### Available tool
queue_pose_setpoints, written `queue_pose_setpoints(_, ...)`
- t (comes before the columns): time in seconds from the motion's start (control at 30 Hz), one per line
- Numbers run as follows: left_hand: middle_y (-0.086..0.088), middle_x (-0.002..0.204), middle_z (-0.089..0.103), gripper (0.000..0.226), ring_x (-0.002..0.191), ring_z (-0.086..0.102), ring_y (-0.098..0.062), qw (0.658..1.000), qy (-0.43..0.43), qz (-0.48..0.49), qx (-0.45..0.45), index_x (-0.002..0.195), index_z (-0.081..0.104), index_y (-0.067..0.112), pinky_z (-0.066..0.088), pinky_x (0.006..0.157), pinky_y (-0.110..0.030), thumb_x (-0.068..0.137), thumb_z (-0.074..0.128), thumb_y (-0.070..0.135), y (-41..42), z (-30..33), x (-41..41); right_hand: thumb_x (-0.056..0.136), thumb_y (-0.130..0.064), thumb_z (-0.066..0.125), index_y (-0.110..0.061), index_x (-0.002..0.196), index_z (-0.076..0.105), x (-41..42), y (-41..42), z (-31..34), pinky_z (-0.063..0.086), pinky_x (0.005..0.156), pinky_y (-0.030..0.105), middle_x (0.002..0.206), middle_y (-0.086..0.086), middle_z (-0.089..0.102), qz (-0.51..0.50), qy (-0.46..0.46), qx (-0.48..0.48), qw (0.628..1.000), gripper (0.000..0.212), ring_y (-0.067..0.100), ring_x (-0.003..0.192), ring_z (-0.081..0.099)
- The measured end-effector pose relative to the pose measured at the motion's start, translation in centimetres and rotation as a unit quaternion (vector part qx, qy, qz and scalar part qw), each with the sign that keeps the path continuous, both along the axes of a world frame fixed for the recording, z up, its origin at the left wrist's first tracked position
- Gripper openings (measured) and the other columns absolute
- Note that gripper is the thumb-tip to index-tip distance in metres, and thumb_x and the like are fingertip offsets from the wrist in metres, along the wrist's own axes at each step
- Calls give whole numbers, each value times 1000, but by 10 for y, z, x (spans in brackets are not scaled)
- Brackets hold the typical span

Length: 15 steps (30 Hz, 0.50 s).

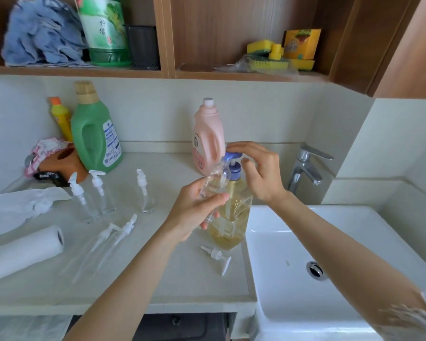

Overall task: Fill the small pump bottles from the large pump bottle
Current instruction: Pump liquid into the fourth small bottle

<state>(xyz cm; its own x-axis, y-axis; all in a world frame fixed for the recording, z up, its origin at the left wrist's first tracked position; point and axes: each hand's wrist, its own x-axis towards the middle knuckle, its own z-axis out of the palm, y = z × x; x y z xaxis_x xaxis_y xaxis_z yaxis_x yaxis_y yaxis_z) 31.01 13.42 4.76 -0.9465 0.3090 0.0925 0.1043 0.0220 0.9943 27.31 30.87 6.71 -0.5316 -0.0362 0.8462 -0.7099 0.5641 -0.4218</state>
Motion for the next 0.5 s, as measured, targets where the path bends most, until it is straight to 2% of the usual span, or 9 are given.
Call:
queue_pose_setpoints(0.1,-1,79,64,24,57,57,-14,1000,10,4,-4,103,62,27,32,37,-20,84,71,15,-1,-2,-2,77,-10,34,-1,95,73,-2,0,-1,49,88,24,100,6,72,11,6,-9,1000,43,16,98,65)
queue_pose_setpoints(0.33,8,65,60,25,54,56,-15,1000,22,22,-5,105,63,15,31,35,-19,82,74,13,0,-15,-5,79,-4,34,2,88,71,-12,-11,-21,49,80,22,92,4,68,19,29,-77,996,39,15,91,64)
queue_pose_setpoints(0.5,1,70,60,24,54,55,-16,999,3,35,-14,104,63,17,30,35,-19,83,72,13,2,-24,-2,77,-3,34,2,92,72,-7,-10,-34,49,87,26,97,9,70,29,24,-82,996,41,19,97,65)
